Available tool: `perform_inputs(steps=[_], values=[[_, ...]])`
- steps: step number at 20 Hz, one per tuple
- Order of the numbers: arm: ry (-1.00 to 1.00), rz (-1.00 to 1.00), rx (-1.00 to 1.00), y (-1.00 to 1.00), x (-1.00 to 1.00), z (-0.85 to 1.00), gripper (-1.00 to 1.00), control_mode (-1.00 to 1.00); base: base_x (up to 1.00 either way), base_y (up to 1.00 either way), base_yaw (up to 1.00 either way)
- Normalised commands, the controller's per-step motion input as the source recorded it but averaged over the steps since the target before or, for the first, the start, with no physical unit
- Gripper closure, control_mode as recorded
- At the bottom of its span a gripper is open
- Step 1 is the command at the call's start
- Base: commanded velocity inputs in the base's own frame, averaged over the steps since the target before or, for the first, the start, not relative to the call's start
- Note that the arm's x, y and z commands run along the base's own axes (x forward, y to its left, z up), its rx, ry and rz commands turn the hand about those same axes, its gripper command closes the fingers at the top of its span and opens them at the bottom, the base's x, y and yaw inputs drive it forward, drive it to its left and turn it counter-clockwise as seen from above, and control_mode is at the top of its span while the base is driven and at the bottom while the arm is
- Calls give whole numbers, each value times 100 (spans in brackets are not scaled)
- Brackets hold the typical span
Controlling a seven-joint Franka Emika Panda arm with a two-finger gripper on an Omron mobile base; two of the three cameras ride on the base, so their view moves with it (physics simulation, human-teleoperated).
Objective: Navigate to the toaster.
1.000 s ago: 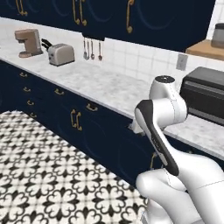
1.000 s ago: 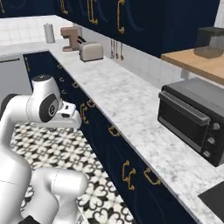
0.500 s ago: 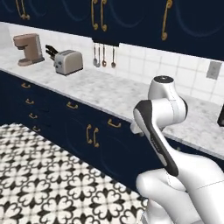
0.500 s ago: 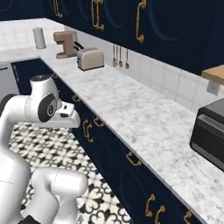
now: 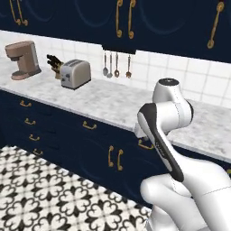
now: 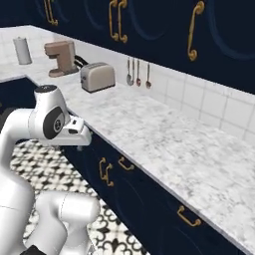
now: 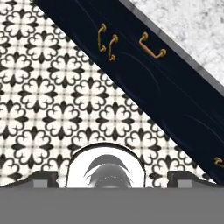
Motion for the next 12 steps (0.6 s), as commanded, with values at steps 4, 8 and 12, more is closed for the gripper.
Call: perform_inputs(steps=[4,8,12], values=[[0,0,0,0,0,0,-100,100,41,100,-26],[0,0,0,0,0,0,-100,100,27,99,-31],[0,0,0,0,0,0,-100,100,24,98,-36]])
